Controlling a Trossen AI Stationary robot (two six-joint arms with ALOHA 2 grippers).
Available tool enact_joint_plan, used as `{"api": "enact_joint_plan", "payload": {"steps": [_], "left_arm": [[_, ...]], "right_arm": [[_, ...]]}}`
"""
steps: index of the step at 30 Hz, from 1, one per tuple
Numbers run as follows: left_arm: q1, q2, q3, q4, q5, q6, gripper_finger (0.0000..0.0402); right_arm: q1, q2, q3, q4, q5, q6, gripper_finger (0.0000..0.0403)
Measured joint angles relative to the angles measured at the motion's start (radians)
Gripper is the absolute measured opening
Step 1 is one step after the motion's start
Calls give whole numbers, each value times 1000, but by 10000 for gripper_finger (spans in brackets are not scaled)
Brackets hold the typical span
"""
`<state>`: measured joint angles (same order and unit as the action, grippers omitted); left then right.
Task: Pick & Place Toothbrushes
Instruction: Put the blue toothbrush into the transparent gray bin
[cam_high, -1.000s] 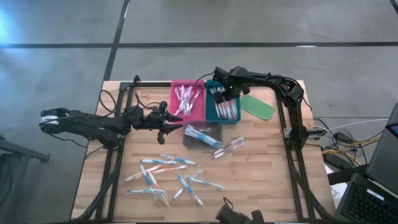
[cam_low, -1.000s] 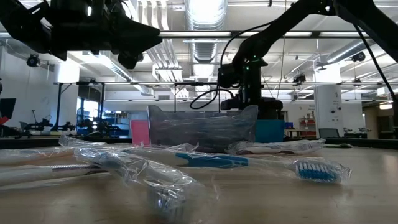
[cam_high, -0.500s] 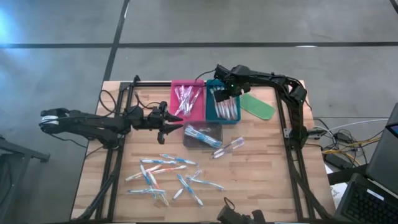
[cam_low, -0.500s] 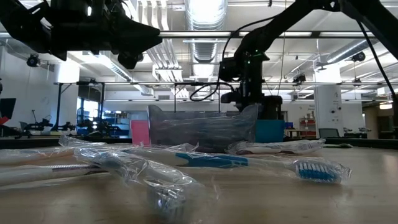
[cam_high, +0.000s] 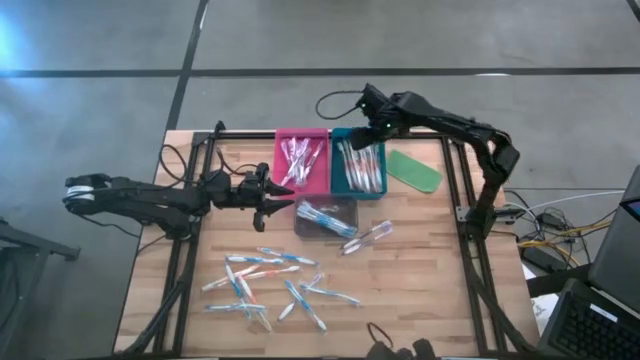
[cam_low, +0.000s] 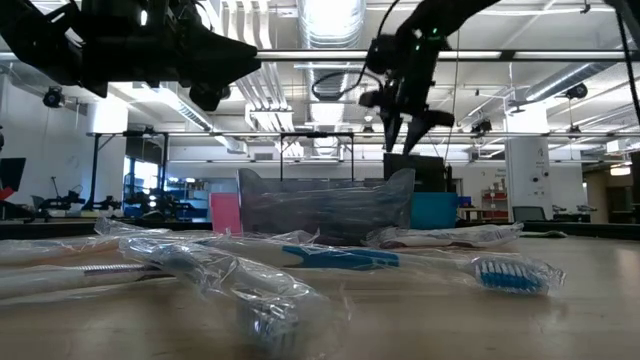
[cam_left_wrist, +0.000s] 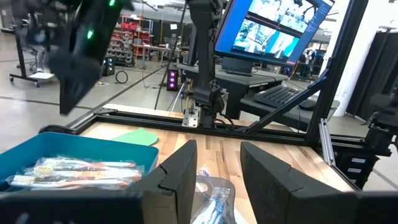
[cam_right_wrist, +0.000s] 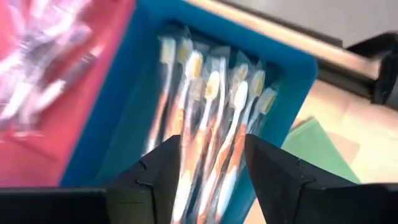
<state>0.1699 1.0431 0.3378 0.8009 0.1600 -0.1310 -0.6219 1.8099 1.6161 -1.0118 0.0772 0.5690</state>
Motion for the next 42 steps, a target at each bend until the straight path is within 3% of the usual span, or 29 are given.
{"api": "enact_joint_plan", "payload": {"steps": [14,26,42], "left_arm": [[0,0,0,-3,0,0,128],[0,0,0,-3,0,0,128],[0,-12,0,-33,5,-25,128]], "right_arm": [[125,-283,0,57,2,-58,95],[320,-418,0,134,6,-124,39],[778,-387,-17,9,344,-122,9]]}}
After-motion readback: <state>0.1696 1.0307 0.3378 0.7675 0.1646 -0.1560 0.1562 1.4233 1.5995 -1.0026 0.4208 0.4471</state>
